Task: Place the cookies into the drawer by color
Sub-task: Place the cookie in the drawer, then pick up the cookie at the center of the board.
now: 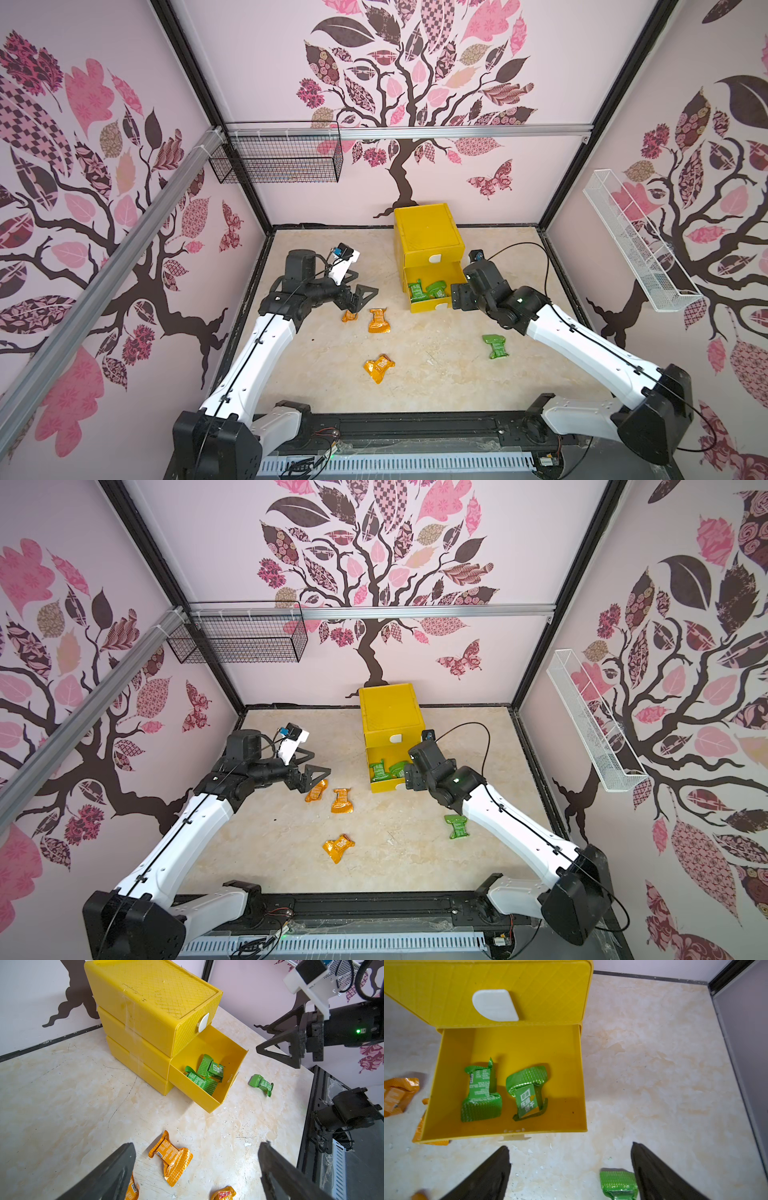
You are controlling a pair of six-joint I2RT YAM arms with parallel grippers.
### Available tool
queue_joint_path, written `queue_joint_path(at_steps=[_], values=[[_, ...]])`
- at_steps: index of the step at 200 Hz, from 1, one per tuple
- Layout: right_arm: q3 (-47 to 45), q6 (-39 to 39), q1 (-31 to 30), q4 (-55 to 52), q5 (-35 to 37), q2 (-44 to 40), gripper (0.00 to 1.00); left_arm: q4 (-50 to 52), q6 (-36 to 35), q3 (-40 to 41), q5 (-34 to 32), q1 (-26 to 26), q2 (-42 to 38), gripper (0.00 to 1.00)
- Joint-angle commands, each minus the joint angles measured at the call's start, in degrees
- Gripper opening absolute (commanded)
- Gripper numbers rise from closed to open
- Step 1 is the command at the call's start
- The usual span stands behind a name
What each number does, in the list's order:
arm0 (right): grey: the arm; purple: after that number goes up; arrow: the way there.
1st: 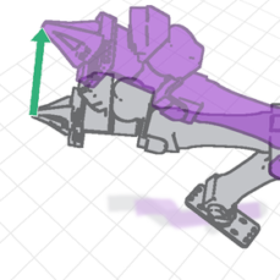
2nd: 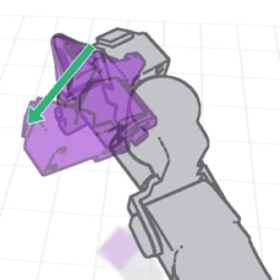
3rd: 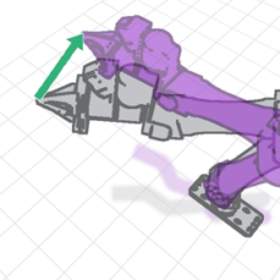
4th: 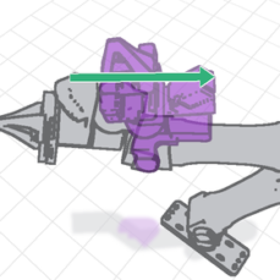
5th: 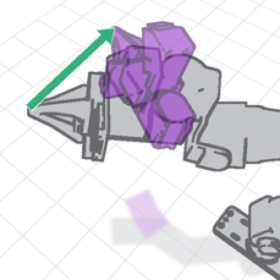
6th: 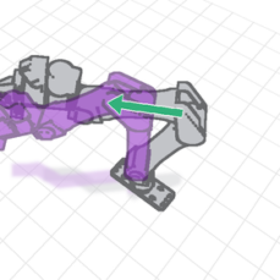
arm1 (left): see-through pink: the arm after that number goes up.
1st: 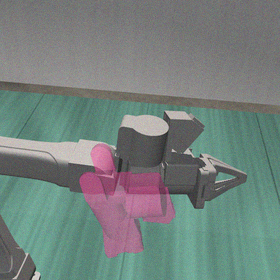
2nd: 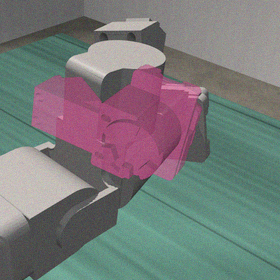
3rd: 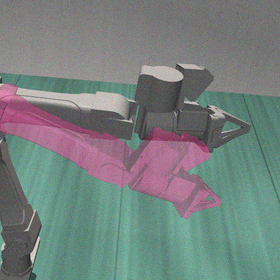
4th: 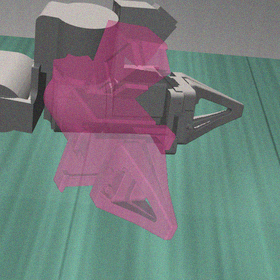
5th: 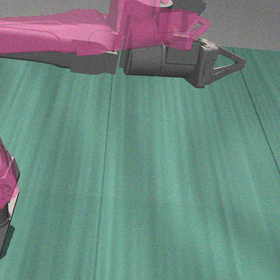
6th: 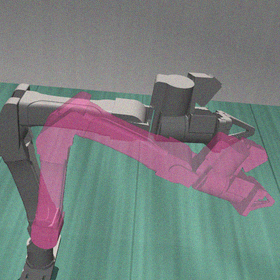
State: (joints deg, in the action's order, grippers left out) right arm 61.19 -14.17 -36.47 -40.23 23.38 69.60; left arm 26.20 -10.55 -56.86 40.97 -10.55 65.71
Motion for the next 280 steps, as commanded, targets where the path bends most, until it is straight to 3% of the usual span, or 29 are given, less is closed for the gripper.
queue_joint_path(at_steps=[1, 87, 134, 154, 225, 280], values=[[-1.33, -0.11, 0.55, -3.06, 1.63, -4.10, 0.99, -1.03, -0.44, 0.50, 0.34, 0.15, -0.60, 0.97], [-7.67, -8.67, 3.91, -11.49, -1.49, -8.67, 0.99, -0.66, -0.06, 0.17, 0.70, 0.51, -0.39, 0.97], [-13.38, -10.52, 10.57, -10.64, -9.33, -8.12, 0.99, -1.05, 0.41, 0.36, 0.82, 0.58, -0.30, 0.97], [-15.51, -10.93, 11.62, -9.23, -8.66, -7.62, 0.99, -1.80, 0.10, 0.96, 0.29, 0.60, 0.02, 0.97], [-17.82, -12.62, 13.26, -5.15, -10.36, 1.44, 0.98, -1.08, 0.61, 0.27, 0.69, 0.61, 0.21, 0.97], [-20.13, -12.47, 15.35, -1.37, -12.08, 5.37, 0.86, -1.07, 0.40, 0.10, 0.69, 0.34, 0.91, 0.97]])
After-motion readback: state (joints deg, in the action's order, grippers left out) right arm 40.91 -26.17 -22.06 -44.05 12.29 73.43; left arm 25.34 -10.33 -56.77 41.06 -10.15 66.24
